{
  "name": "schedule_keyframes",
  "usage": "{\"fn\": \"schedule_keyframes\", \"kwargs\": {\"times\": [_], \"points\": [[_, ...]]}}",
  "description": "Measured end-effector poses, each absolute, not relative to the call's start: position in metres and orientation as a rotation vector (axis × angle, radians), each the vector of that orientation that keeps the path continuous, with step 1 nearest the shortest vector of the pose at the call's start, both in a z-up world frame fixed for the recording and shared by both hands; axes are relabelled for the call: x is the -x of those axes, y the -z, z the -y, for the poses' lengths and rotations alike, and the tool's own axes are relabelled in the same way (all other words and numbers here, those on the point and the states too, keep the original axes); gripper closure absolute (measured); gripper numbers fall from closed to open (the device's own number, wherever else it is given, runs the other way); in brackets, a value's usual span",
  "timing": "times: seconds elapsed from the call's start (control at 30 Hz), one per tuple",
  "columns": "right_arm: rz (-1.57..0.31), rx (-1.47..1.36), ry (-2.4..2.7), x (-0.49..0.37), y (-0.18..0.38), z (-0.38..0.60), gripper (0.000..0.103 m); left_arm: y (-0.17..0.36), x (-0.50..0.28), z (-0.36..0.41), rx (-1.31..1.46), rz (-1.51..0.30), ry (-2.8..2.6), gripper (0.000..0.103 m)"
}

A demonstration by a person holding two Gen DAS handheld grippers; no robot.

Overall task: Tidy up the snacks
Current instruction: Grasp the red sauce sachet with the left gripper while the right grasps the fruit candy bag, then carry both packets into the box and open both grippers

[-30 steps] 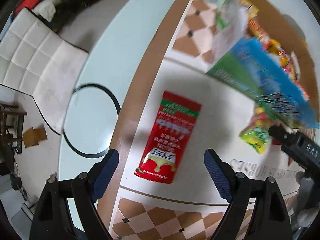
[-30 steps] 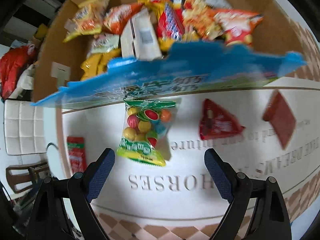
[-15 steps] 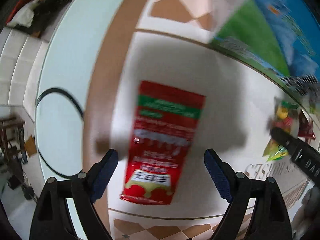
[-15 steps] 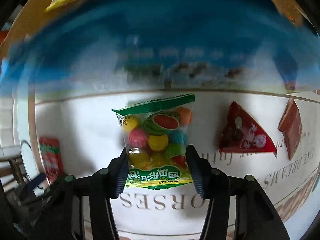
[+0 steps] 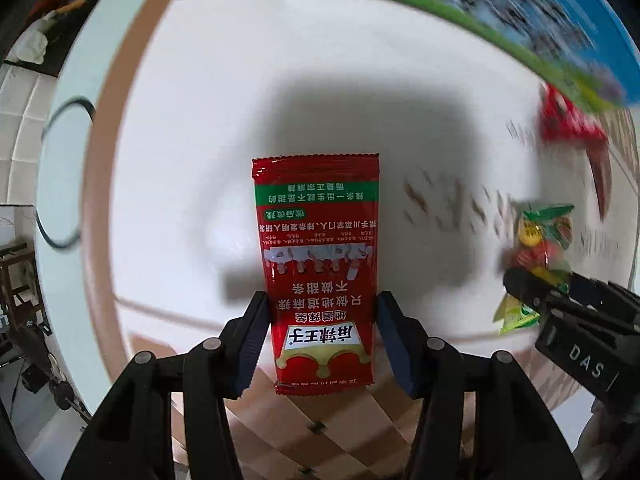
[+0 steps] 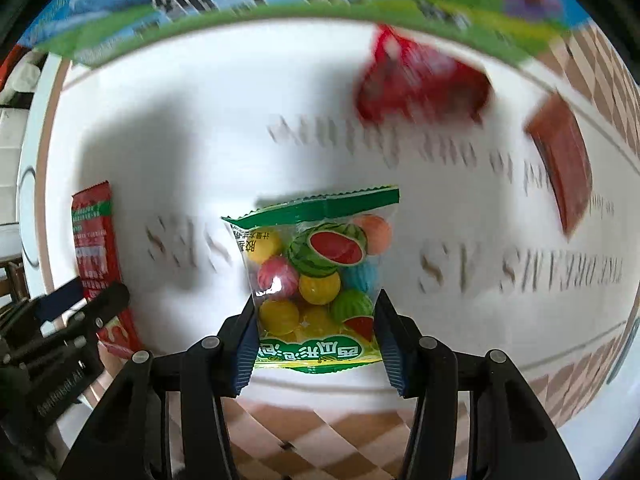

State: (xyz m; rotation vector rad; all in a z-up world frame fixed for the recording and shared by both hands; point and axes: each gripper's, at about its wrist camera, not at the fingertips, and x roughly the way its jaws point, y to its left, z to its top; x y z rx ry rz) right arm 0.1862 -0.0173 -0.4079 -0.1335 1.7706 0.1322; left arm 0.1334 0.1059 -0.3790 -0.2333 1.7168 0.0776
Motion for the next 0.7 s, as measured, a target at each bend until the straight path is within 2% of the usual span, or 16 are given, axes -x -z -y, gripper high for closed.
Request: {"fn": "schedule_keyframes", "kwargs": {"times": [0.27,0.43,0.57,0.7], "points": [[-1.8,0.14,-0.117,-0.159,0.41,0.038,0.048,0.38,-0.106,-0.075,0.172,-1.704,-0.075,0.051],[-1.804,0.139,-0.107,-0.162,0.407,0.043,0.047,0.382,-0.122,-0.066,0.148,-1.711,-0.076,0.051],[-1.801,0.158,-0.109,-0.17,0.411,0.036,0.041,0.381,-0.137,-0.07,0.145,-1.711,-0.075,0.051],[-1.782,0.161,-0.102,-0.163,0.411,0.029,0.041,0.376,-0.14,-0.073,0.158,-1.698,-0.076,0.054]]}}
